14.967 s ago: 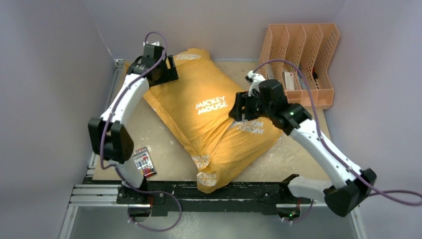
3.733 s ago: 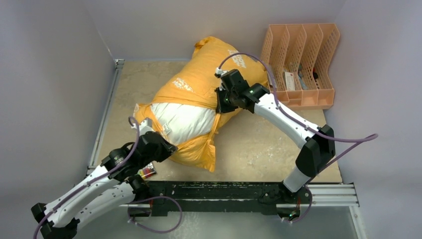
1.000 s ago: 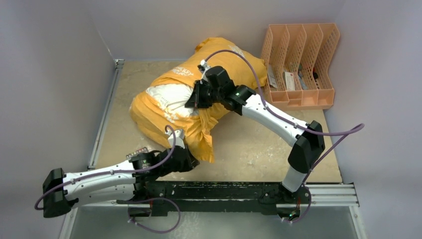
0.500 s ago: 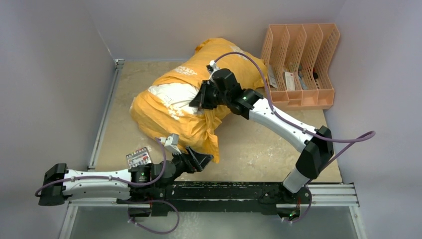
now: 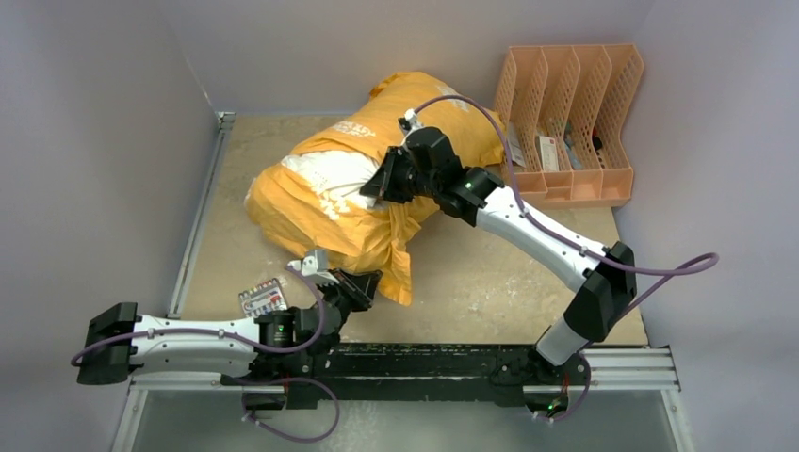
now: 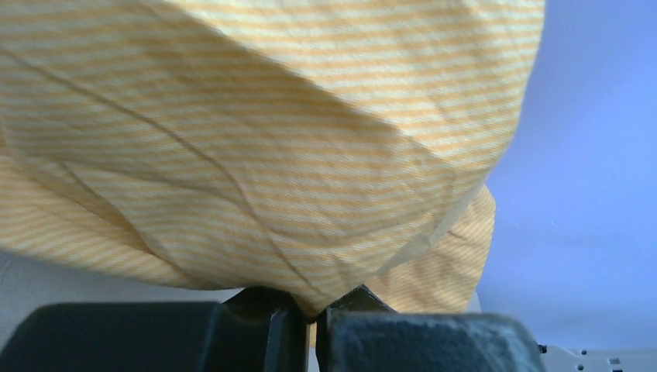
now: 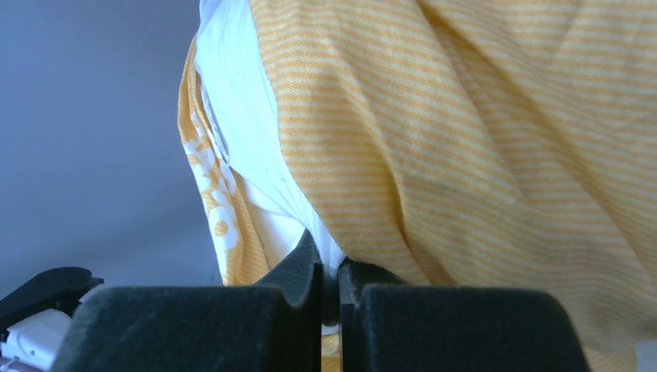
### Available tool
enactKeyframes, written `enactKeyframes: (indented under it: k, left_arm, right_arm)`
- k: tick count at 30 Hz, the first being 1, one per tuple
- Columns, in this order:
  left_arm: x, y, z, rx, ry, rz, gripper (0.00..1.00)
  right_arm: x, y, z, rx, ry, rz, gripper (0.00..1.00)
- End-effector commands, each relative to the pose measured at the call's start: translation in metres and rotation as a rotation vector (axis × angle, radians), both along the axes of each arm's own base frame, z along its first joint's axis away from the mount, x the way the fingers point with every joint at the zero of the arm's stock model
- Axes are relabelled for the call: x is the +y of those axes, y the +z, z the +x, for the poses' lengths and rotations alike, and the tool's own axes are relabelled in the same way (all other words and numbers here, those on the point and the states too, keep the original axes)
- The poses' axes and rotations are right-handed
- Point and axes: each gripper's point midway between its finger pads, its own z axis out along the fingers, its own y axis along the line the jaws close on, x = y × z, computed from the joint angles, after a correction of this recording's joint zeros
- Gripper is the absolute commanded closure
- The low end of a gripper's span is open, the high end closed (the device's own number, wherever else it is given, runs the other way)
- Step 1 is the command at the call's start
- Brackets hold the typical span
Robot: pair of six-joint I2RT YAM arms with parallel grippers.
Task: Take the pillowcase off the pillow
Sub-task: Remove the pillow from the pillowcase.
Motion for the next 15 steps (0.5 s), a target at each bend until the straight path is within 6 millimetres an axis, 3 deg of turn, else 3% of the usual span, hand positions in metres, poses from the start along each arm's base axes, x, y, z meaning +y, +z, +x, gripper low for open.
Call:
enactKeyframes:
  k: [1,4,7,10,12,15]
  left_arm:
    - [0.006,-0.023,-0.006,0.072,-0.005,-0.013,1.00]
    - [0.013,-0.069,-0.026,0.185,-0.045,-0.001,1.00]
    - [0.027,-0.107,-0.045,0.250,-0.042,0.035,1.00]
    - [0.029,-0.115,-0.058,0.266,-0.043,0.097,1.00]
    - [0.026,-0.111,-0.062,0.245,-0.036,0.158,1.00]
    - [0.025,-0.109,-0.062,0.237,-0.004,0.218,1.00]
  right_arm:
    - [-0.022,0.122,0.043,-0.290,-0.140,0.148,1.00]
    - [-0.025,0.145,0.059,-0.343,-0.144,0.104,1.00]
    - [-0.031,0.182,0.066,-0.429,-0.168,0.112,1.00]
    - [-0.041,0.205,0.072,-0.487,-0.214,0.096,1.00]
    - [-0.043,0.200,0.073,-0.481,-0.220,0.071,1.00]
    - [-0.047,0.168,0.075,-0.444,-0.237,0.028,1.00]
